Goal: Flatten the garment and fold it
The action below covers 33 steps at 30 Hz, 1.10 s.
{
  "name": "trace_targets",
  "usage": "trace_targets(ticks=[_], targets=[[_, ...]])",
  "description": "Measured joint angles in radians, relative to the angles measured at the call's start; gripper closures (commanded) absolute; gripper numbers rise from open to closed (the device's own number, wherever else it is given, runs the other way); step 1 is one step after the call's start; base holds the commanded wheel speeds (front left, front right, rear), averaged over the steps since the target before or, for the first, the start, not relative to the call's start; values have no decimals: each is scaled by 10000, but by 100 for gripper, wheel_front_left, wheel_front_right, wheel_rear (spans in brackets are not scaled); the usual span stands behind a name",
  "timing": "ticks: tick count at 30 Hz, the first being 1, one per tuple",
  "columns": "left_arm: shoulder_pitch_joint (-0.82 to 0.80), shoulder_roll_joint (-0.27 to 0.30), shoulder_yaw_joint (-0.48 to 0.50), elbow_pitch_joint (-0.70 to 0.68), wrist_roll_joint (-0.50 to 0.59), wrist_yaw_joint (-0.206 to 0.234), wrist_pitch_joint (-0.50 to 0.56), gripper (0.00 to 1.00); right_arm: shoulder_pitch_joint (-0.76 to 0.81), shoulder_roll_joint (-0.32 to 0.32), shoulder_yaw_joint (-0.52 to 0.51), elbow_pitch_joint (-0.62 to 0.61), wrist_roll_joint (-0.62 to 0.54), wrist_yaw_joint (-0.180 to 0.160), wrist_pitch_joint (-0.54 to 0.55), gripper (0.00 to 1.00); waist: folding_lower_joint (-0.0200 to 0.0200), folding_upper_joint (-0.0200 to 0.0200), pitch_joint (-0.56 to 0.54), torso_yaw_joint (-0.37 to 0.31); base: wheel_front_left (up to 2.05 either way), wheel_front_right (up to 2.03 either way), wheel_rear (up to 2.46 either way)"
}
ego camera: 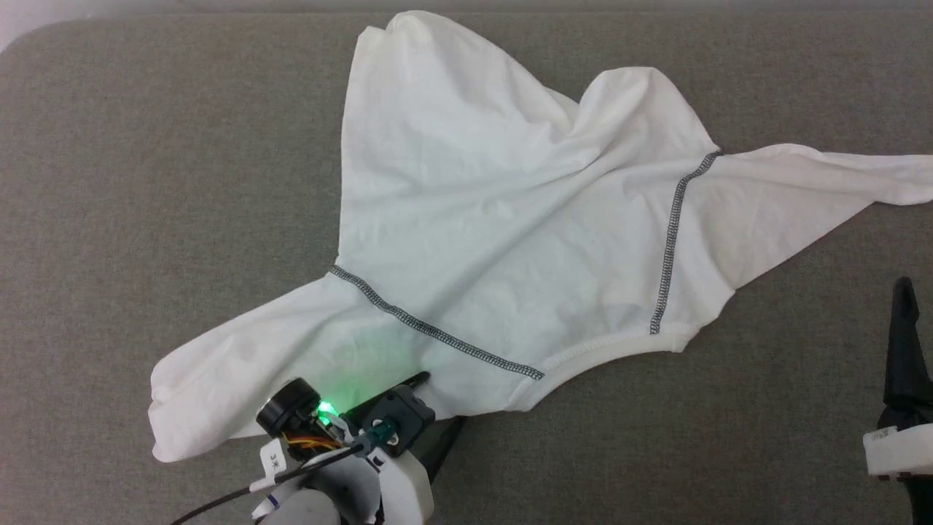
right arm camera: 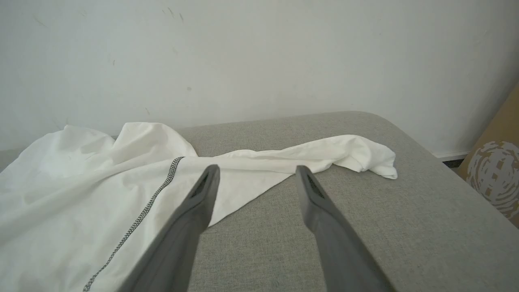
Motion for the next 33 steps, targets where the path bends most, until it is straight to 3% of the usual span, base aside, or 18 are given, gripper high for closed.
trace_targets(ticks=[1, 2, 10, 14, 21, 26, 33], targets=[[-37, -48, 21, 67, -65, 4, -23, 54, -9, 0, 0, -2, 17, 0, 10, 0, 0, 0, 22, 7, 0, 0, 0], [-68, -100, 44, 125, -88, 13, -98, 100, -14, 0, 4, -4, 50, 0, 10, 0, -1, 0, 43, 16, 0, 0, 0], [250, -663, 918, 219, -1340, 472, -1248, 100, -152, 0, 182, 4, 82, 0, 82, 0, 1, 0, -46, 117, 0, 0, 0], [927, -568, 1398, -339, -1814, 727, -1670, 100, -140, -4, 435, 12, 77, 0, 380, 0, 0, 0, -289, 190, 0, 0, 0], [1924, -194, 1868, -1338, -2067, 1198, -1703, 100, 243, 6, 1001, 196, 217, 0, 2044, 0, -2, 0, -572, 515, 0, 0, 0], [2089, -86, 1931, -1641, -2113, 1269, -1697, 100, 371, 4, 1093, 332, 336, 0, 3158, 0, -1, 0, -604, 796, 0, 0, 0], [2050, -163, 1722, -1755, -2196, 1252, -1668, 100, 247, 2, 1141, 895, 366, 0, 3864, 0, -1, 0, -409, 1044, 0, 0, 0]])
